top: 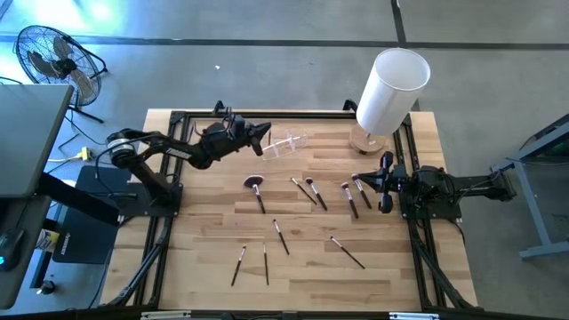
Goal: Put items in baskets/containers
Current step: Put the black brow brush into the transparent organizer, then put the black powder brush into the transparent organizer
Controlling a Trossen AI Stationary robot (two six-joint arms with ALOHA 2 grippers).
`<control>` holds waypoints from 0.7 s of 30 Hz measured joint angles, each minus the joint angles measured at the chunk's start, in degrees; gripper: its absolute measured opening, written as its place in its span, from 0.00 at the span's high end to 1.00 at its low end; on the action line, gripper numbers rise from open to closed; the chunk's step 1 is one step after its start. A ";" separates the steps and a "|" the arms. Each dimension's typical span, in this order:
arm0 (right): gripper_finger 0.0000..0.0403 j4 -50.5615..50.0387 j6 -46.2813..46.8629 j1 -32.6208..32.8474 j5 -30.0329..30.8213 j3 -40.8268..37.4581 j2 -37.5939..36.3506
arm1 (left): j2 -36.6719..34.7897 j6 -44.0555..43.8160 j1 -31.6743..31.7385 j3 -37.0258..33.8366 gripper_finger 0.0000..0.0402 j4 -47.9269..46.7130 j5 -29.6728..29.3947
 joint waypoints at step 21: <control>1.00 0.01 0.00 -0.01 -0.15 0.00 0.00 | -8.14 1.20 -0.33 0.49 0.78 -4.75 2.13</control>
